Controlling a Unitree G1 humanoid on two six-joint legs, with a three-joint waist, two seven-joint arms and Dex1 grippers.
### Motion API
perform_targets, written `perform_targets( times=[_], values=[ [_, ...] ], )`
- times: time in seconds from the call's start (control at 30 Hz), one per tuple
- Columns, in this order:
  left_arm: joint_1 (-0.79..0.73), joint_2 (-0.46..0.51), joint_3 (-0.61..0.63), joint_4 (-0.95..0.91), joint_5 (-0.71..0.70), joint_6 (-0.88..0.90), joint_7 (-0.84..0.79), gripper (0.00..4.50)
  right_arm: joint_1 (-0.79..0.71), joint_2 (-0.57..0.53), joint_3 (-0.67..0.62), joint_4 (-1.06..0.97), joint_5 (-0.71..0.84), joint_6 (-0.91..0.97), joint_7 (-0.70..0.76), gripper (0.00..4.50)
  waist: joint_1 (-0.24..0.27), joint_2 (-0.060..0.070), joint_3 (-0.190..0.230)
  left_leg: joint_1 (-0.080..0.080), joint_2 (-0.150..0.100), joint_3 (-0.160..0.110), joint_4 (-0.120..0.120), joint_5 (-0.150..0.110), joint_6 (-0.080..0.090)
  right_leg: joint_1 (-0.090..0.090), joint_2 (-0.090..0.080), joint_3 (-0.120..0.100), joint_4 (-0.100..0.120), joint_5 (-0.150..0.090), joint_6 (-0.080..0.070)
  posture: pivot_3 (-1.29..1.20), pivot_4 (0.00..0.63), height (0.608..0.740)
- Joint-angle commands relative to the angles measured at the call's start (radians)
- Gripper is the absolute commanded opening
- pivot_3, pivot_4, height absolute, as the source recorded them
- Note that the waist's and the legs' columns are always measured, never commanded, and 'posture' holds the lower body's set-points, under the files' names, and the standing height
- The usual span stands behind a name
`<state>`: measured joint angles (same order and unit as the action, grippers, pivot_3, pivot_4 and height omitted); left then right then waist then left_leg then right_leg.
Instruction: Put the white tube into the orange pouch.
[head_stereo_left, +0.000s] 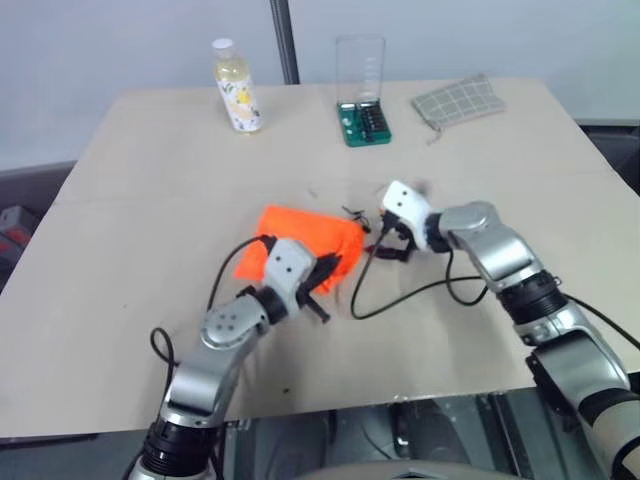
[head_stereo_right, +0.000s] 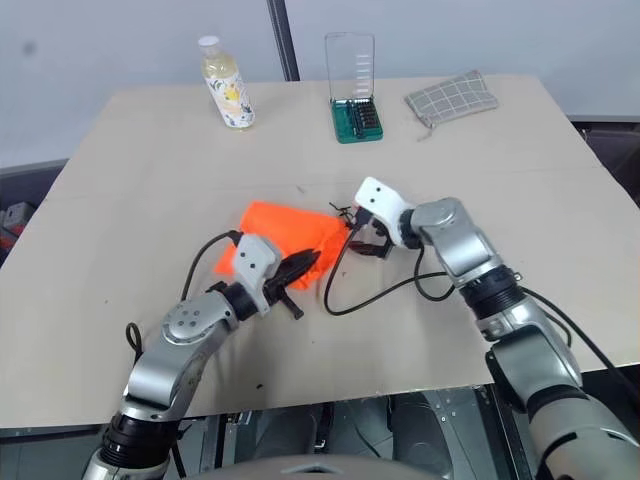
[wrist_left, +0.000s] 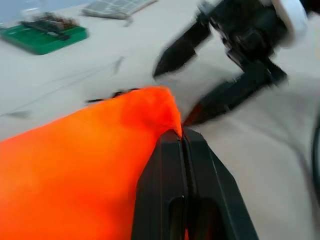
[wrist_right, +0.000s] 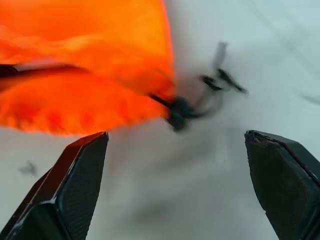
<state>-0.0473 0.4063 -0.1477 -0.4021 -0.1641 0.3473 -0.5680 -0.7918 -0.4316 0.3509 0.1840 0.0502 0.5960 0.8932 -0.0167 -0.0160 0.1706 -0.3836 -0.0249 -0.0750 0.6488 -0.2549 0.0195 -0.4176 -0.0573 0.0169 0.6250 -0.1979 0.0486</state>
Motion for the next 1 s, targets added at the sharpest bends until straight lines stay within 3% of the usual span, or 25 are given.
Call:
perform_targets(
  times=[0.03, 0.4, 0.7, 0.8, 1.0],
  values=[
    [0.011, 0.022, -0.035, -0.021, 0.046, -0.032, -0.003, 0.00, 0.003, -0.025, -0.076, -0.047, 0.047, -0.004, 0.025, 4.43, 0.000, 0.000, 0.000, 0.000, 0.000, 0.000, 0.000, 0.000, 0.000, 0.000, 0.001, 0.000, 0.000, 0.000, 0.000, 0.00, 0.150, 0.740],
    [0.037, 0.024, -0.095, 0.013, 0.096, -0.042, 0.004, 0.00, -0.124, 0.284, -0.230, 0.352, 0.090, -0.137, -0.229, 4.43, -0.003, 0.001, 0.000, 0.002, 0.002, 0.002, 0.001, 0.000, 0.000, 0.000, 0.003, 0.003, 0.001, 0.000, 0.000, 0.00, 0.150, 0.740],
    [0.036, 0.011, -0.097, 0.021, 0.121, -0.052, 0.020, 0.00, -0.181, 0.345, -0.162, 0.735, -0.037, -0.289, -0.261, 4.43, -0.003, 0.001, 0.000, 0.002, 0.000, 0.002, 0.000, 0.000, 0.000, 0.001, 0.002, 0.004, 0.001, 0.000, 0.000, 0.00, 0.150, 0.740],
    [0.042, 0.011, -0.086, 0.018, 0.127, -0.054, 0.030, 0.00, -0.174, 0.333, -0.156, 0.766, -0.059, -0.291, -0.268, 3.51, -0.003, 0.003, -0.001, 0.003, 0.001, 0.001, 0.000, 0.000, 0.000, 0.001, 0.003, 0.003, 0.002, 0.000, 0.000, 0.00, 0.150, 0.740],
    [0.042, 0.015, -0.082, 0.020, 0.127, -0.057, 0.030, 0.00, -0.155, 0.331, -0.177, 0.739, -0.050, -0.268, -0.251, 0.75, -0.007, 0.004, -0.002, 0.004, 0.001, 0.001, 0.000, 0.000, 0.000, 0.003, 0.003, 0.003, 0.002, 0.000, 0.000, 0.00, 0.150, 0.740]
  ],
)
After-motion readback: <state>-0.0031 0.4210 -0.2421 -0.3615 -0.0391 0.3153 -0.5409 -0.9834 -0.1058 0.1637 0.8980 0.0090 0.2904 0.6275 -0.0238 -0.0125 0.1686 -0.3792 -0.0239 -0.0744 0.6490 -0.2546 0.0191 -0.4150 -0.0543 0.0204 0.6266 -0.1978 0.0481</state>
